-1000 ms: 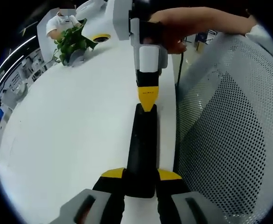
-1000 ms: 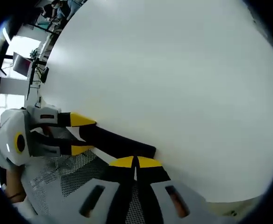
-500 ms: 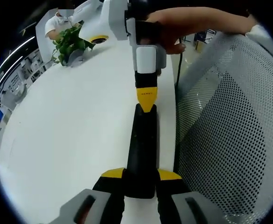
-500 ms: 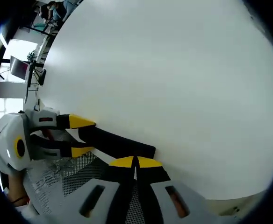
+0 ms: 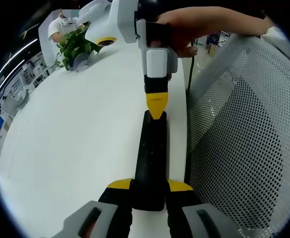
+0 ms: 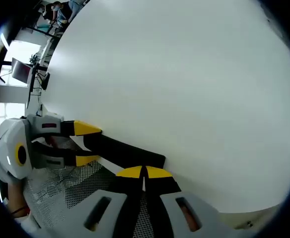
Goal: Press the specified remote control buttons in sequence, fully releasing each button before pressing the next.
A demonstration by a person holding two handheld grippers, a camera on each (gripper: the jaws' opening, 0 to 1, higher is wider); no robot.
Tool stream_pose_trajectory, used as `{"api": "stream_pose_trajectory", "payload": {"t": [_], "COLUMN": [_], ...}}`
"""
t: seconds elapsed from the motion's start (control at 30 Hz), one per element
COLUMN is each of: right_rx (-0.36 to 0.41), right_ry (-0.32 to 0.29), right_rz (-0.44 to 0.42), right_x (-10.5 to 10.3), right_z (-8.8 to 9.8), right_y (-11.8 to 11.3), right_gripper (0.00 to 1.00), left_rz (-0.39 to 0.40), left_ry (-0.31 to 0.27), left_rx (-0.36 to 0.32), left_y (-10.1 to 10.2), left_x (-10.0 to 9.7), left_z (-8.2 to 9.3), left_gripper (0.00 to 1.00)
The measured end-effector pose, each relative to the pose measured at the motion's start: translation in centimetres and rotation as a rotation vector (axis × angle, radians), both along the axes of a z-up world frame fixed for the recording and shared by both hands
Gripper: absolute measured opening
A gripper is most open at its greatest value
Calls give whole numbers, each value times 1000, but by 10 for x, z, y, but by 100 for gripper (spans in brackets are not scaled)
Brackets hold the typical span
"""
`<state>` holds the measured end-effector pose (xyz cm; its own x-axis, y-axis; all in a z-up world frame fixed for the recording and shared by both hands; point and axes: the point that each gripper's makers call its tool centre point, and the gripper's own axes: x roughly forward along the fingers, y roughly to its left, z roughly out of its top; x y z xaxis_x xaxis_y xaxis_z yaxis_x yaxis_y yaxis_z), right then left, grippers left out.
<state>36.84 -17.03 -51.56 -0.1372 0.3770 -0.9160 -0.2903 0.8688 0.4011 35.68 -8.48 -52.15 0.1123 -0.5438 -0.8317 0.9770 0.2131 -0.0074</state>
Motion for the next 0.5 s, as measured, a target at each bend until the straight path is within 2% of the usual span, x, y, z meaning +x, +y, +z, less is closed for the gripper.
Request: {"api": "stream_pose_trajectory", "payload": {"t": [0.17,0.3,0.4,0.5], "right_rx": [0,33,56,45], "right_ry": [2,21,6,-10], "right_rz": [7,11,15,25], "right_x": [-3,-7,-6,-4], "right_z": [2,4,7,5], "right_y": [1,7,14,13], "right_gripper": [0,0,0,0], "left_rz": [1,2,2,2], "left_ry": [0,0,1,0], "left_rx": [-3,-4,-4,-5], "left_y": [0,1,1,1], "left_x": [0,0,0,0], "left_z": [0,0,0,0], "left_gripper": [25,25,25,25]}}
